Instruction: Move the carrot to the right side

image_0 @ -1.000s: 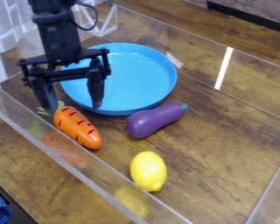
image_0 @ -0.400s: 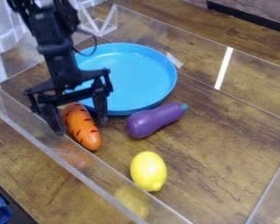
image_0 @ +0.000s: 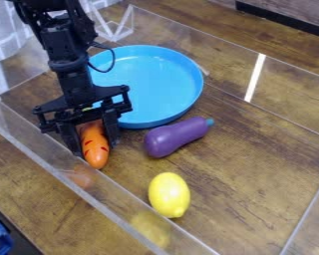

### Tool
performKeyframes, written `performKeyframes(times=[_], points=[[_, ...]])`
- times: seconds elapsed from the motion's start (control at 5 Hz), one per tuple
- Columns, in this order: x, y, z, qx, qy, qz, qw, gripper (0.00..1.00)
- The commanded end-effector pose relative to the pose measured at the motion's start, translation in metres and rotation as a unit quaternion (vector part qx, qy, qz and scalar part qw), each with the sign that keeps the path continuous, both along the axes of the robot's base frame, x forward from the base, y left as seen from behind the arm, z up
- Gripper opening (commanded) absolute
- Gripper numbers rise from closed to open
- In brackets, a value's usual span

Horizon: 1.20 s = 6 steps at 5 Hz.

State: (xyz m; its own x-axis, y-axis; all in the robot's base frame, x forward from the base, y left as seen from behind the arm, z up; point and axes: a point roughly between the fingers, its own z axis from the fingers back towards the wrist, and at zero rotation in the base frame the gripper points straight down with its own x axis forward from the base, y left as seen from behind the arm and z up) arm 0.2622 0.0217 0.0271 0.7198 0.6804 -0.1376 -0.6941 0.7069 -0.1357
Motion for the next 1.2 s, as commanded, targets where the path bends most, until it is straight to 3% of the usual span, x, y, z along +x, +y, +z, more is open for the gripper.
performKeyframes(times=[0.0,0.4,0.8,1.0], points=[[0.014,0.0,0.025,0.018,-0.038,-0.019,0.9989,0.0],[0.021,-0.001,0.037,0.039,-0.037,-0.044,0.9976,0.0],[0.028,0.004,0.048,0.045,-0.039,-0.076,0.9953,0.0],[0.028,0.006,0.044,0.057,-0.023,-0.08,0.9949,0.0]])
